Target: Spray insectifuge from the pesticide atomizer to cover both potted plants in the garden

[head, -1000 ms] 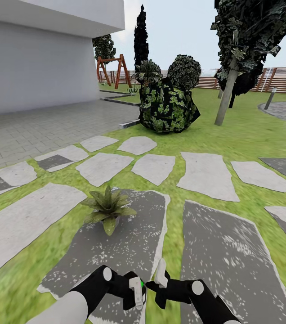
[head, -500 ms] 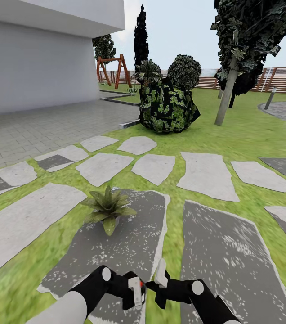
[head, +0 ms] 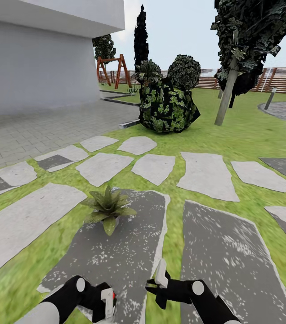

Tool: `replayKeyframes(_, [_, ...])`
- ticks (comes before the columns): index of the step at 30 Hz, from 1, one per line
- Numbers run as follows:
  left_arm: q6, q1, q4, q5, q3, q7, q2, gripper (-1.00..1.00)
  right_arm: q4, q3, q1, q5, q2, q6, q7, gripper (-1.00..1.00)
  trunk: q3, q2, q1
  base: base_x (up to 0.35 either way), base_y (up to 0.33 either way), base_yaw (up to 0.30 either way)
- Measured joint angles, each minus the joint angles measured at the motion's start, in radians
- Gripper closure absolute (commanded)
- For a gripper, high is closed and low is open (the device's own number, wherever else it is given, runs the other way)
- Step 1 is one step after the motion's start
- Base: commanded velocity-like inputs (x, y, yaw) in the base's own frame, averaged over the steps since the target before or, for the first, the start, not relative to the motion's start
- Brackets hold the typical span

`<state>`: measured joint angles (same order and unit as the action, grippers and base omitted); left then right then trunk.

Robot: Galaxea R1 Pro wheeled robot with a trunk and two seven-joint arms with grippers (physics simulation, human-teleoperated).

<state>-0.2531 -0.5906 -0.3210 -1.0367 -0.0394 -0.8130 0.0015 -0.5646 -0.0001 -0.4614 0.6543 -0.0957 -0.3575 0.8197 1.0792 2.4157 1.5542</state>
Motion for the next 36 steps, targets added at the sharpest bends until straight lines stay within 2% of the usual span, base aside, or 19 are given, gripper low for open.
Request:
replayKeyframes(5, [0.005, 0.008, 0.000, 0.009, 0.002, 0.002, 0.078, 1.00, 0.002, -0.003, 0.000, 0.001, 0.003, -0.001, -0.007, -1.00, 0.000, 0.000, 0.000, 0.000, 0.000, 0.000])
replayKeyframes(8, [0.010, 0.020, -0.001, 0.016, 0.010, 0.015, 0.096, 1.00, 0.006, -0.009, 0.000, 0.001, 0.012, -0.003, -0.025, -1.00, 0.000, 0.000, 0.000, 0.000, 0.000, 0.000])
replayKeyframes(10, [0.013, 0.024, -0.001, 0.020, 0.025, 0.054, 0.100, 1.00, 0.010, -0.010, 0.000, 0.001, 0.038, -0.002, -0.072, -1.00, 0.000, 0.000, 0.000, 0.000, 0.000, 0.000])
replayKeyframes(13, [0.014, 0.032, 0.009, 0.028, 0.094, 0.145, 0.094, 1.00, 0.033, -0.010, 0.001, -0.001, 0.093, -0.001, -0.149, -1.00, 0.000, 0.000, 0.000, 0.000, 0.000, 0.000])
replayKeyframes(14, [0.013, 0.036, 0.026, 0.033, 0.128, 0.169, 0.092, 1.00, 0.064, -0.010, 0.002, -0.001, 0.113, -0.001, -0.173, -1.00, 0.000, 0.000, 0.000, 0.000, 0.000, 0.000])
replayKeyframes(15, [0.010, 0.039, 0.054, 0.047, 0.186, 0.194, 0.089, 1.00, 0.119, -0.010, 0.002, -0.002, 0.138, -0.001, -0.212, -1.00, 0.000, 0.000, 0.000, 0.000, 0.000, 0.000])
replayKeyframes(16, [0.006, 0.041, 0.078, 0.080, 0.253, 0.214, 0.088, 1.00, 0.186, -0.017, 0.003, -0.003, 0.167, -0.002, -0.274, -1.00, 0.000, 0.000, 0.000, 0.000, 0.000, 0.000])
replayKeyframes(18, [0.003, 0.043, 0.094, 0.134, 0.327, 0.238, 0.087, 1.00, 0.277, -0.042, 0.003, -0.008, 0.197, -0.004, -0.376, -1.00, 0.000, 0.000, 0.000, 0.000, 0.000, 0.000])
replayKeyframes(19, [0.002, 0.045, 0.100, 0.176, 0.366, 0.259, 0.087, 1.00, 0.346, -0.068, 0.004, -0.013, 0.207, -0.005, -0.463, -1.00, 0.000, 0.000, 0.000, 0.000, 0.000, 0.000])
replayKeyframes(21, [0.001, 0.056, 0.103, 0.238, 0.395, 0.296, 0.087, 1.00, 0.425, -0.110, 0.004, -0.025, 0.214, -0.008, -0.598, -1.00, 0.000, 0.000, 0.000, 0.000, 0.000, 0.000])
replayKeyframes(22, [0.000, 0.069, 0.105, 0.291, 0.405, 0.335, 0.086, 1.00, 0.464, -0.136, 0.005, -0.038, 0.214, -0.010, -0.701, -1.00, 0.000, 0.000, 0.000, 0.000, 0.000, 0.000])
replayKeyframes(24, [-0.001, 0.086, 0.107, 0.390, 0.413, 0.423, 0.083, 1.00, 0.497, -0.158, 0.007, -0.084, 0.208, -0.034, -0.842, -1.00, 0.000, 0.000, 0.000, 0.000, 0.000, 0.000])
replayKeyframes(26, [-0.002, 0.101, 0.116, 0.461, 0.415, 0.498, 0.080, 1.00, 0.508, -0.164, 0.009, -0.128, 0.199, -0.076, -0.922, -1.00, 0.000, 0.000, 0.000, 0.000, 0.000, 0.000])
replayKeyframes(27, [-0.003, 0.108, 0.128, 0.506, 0.415, 0.547, 0.077, 1.00, 0.512, -0.166, 0.010, -0.172, 0.192, -0.107, -0.963, -1.00, 0.000, 0.000, 0.000, 0.000, 0.000, 0.000])
replayKeyframes(28, [-0.003, 0.112, 0.137, 0.533, 0.415, 0.577, 0.074, 1.00, 0.514, -0.167, 0.012, -0.209, 0.188, -0.120, -0.984, -1.00, 0.000, 0.000, 0.000, 0.000, 0.000, 0.000])
replayKeyframes(29, [-0.003, 0.115, 0.148, 0.559, 0.415, 0.616, 0.073, 1.00, 0.515, -0.168, 0.017, -0.269, 0.185, -0.132, -1.003, -1.00, 0.000, 0.000, 0.000, 0.000, 0.000, 0.000])
replayKeyframes(32, [-0.003, 0.131, 0.164, 0.581, 0.414, 0.668, 0.071, 1.00, 0.517, -0.169, 0.023, -0.387, 0.183, -0.145, -1.019, -1.00, 0.000, 0.000, 0.000, 0.000, 0.000, 0.000])
replayKeyframes(33, [-0.003, 0.138, 0.167, 0.584, 0.413, 0.675, 0.070, 1.00, 0.517, -0.168, 0.025, -0.410, 0.183, -0.147, -1.020, -1.00, 0.000, 0.000, 0.000, 0.000, 0.000, 0.000])
replayKeyframes(36, [-0.003, 0.146, 0.172, 0.588, 0.414, 0.681, 0.069, 1.00, 0.519, -0.167, 0.027, -0.429, 0.181, -0.148, -1.019, -1.00, 0.000, 0.000, 0.000, 0.000, 0.000, 0.000])
